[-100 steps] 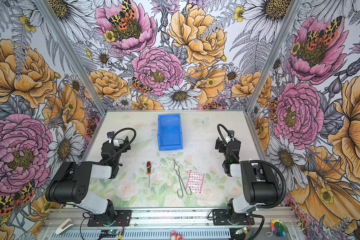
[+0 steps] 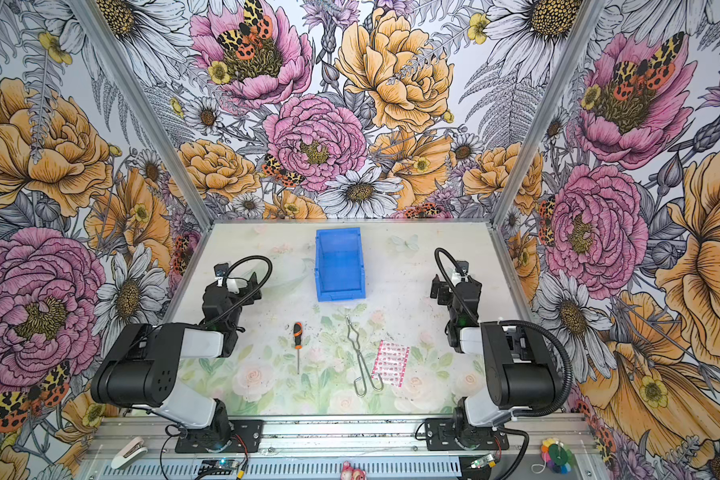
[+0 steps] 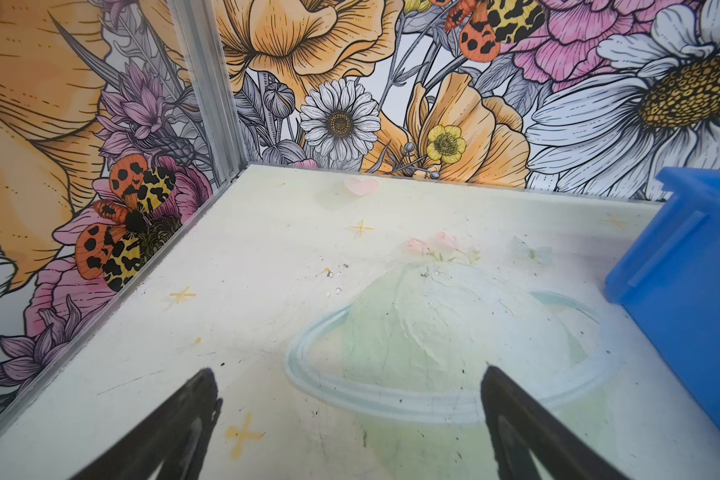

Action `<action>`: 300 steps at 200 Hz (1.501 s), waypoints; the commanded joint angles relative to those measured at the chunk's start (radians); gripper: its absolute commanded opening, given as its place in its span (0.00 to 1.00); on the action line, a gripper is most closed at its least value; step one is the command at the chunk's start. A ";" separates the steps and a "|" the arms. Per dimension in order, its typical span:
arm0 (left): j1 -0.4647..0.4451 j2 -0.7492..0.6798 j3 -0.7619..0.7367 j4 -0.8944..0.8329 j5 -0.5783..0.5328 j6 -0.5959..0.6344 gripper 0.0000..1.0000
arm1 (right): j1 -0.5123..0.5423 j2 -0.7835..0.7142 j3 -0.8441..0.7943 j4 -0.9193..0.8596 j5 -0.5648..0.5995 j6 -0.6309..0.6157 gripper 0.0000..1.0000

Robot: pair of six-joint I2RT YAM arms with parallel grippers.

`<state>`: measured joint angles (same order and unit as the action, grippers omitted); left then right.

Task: Put the screwdriver in the bin

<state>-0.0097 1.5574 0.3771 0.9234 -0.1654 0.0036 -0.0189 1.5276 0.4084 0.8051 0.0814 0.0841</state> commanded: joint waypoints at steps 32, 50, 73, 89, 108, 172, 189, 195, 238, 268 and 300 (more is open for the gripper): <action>0.004 -0.007 0.002 0.011 0.023 0.004 0.99 | -0.001 0.005 -0.005 0.031 0.000 -0.008 0.99; 0.004 -0.007 0.002 0.011 0.023 0.005 0.99 | 0.000 0.005 -0.004 0.032 0.001 -0.008 1.00; 0.004 -0.007 0.002 0.010 0.023 0.006 0.99 | 0.000 0.005 -0.002 0.031 0.001 -0.007 1.00; 0.005 -0.007 0.004 0.009 0.024 0.005 0.99 | -0.002 0.008 0.000 0.026 -0.001 -0.007 0.99; 0.006 -0.007 0.003 0.007 0.026 0.004 0.99 | -0.002 0.007 -0.001 0.026 -0.002 -0.006 1.00; 0.005 -0.007 0.003 0.008 0.026 0.004 0.99 | -0.003 0.005 -0.002 0.027 -0.001 -0.006 0.99; 0.005 -0.007 0.002 0.010 0.027 0.005 0.99 | 0.000 0.001 -0.007 0.036 0.001 -0.010 1.00; 0.004 -0.007 0.002 0.011 0.026 0.004 0.99 | 0.000 -0.004 -0.002 0.024 -0.002 -0.010 0.99; -0.003 -0.070 -0.008 -0.029 -0.012 0.001 0.99 | 0.029 -0.108 0.106 -0.270 0.034 -0.019 1.00; -0.001 -0.184 0.032 -0.220 -0.091 -0.029 0.99 | 0.059 -0.203 0.168 -0.461 0.113 0.033 1.00; -0.034 -0.279 0.084 -0.379 -0.104 -0.044 0.99 | 0.116 -0.310 0.220 -0.622 0.200 0.134 0.99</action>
<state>-0.0219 1.3361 0.4107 0.6971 -0.2359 -0.0051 0.0578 1.2930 0.5755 0.3637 0.1875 0.1318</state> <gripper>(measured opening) 0.986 0.995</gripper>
